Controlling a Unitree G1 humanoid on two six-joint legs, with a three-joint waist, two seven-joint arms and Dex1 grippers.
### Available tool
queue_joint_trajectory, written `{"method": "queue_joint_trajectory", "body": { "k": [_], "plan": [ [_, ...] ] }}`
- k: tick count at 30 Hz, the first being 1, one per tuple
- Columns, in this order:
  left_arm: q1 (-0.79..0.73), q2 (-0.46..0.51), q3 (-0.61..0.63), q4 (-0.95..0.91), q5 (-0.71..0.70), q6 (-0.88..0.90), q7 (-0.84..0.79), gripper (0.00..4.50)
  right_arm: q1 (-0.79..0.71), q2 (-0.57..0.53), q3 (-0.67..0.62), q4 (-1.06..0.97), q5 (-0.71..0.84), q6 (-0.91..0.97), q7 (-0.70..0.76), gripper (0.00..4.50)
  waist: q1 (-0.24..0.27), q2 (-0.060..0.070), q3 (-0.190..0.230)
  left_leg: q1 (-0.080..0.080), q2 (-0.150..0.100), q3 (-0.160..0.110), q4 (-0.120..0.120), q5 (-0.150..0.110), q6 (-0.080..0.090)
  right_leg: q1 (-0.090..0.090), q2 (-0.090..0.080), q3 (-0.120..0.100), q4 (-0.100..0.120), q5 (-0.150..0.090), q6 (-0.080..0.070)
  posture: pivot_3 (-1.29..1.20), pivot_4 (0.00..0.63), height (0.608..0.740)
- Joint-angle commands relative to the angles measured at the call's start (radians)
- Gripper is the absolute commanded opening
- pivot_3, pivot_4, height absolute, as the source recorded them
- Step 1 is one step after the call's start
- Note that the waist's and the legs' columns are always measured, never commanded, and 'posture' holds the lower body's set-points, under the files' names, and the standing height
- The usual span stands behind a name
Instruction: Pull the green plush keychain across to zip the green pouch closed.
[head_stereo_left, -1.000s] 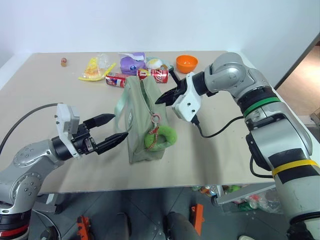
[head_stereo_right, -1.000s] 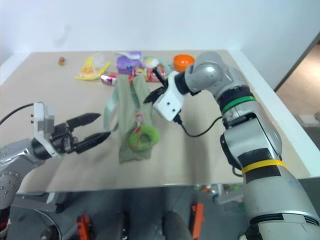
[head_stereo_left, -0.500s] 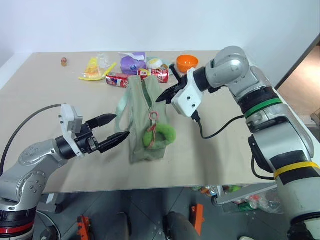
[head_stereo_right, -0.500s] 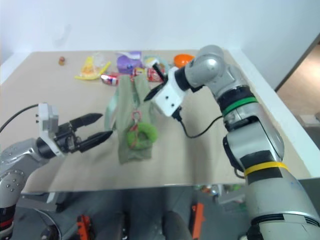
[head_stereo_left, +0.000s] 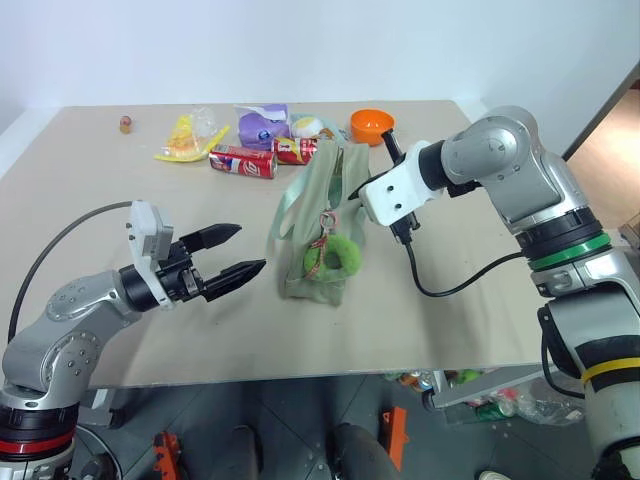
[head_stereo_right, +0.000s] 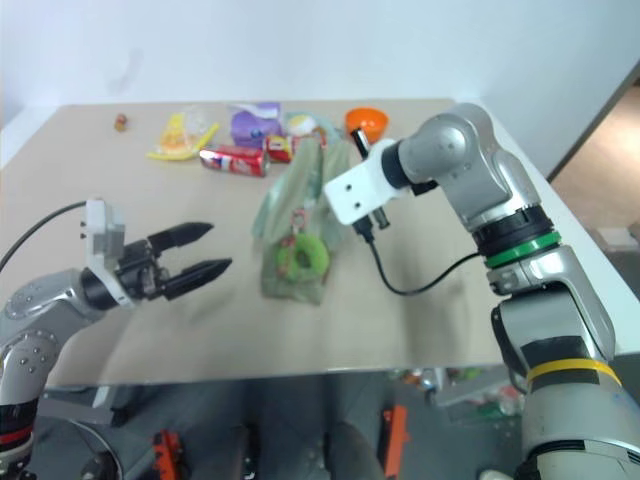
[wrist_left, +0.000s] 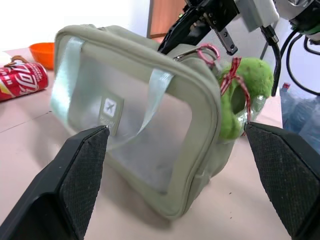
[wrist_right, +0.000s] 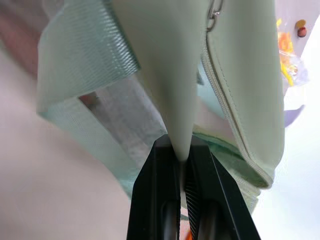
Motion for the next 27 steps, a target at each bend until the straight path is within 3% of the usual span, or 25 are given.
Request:
{"method": "queue_joint_trajectory", "body": {
  "k": [1, 9, 17, 27],
  "plan": [
    [-0.018, 0.005, 0.008, -0.007, 0.004, -0.007, -0.008, 4.50, 0.007, 0.043, -0.078, -0.116, 0.134, 0.115, 0.016, 1.22, 0.000, 0.000, 0.000, 0.000, 0.000, 0.000, 0.000, 0.000, 0.000, 0.000, 0.000, 0.000, 0.000, 0.000, 0.000, 0.00, 0.150, 0.740],
    [-0.016, 0.005, 0.004, -0.026, -0.011, 0.010, -0.007, 4.50, 0.018, 0.033, -0.200, -0.155, 0.322, 0.335, 0.061, 3.89, 0.008, 0.000, 0.000, -0.002, -0.001, -0.001, 0.001, 0.000, 0.000, 0.000, -0.001, -0.001, 0.000, 0.000, 0.001, 0.00, 0.150, 0.740],
    [-0.026, 0.004, 0.001, -0.049, -0.019, 0.016, -0.003, 4.50, 0.005, -0.039, -0.186, 0.087, 0.257, 0.094, 0.079, 3.89, 0.003, 0.000, 0.000, -0.001, -0.001, -0.001, 0.003, 0.000, 0.000, 0.001, -0.001, -0.001, 0.000, 0.000, 0.003, 0.00, 0.150, 0.740],
    [-0.013, 0.003, 0.006, -0.055, -0.021, 0.018, -0.002, 4.50, -0.181, 0.036, -0.113, 0.527, 0.135, -0.275, 0.107, 3.89, -0.002, 0.000, 0.000, 0.000, -0.001, 0.001, 0.003, 0.000, 0.000, 0.000, 0.000, 0.001, 0.000, 0.002, 0.002, 0.00, 0.150, 0.740]
  ]
}}
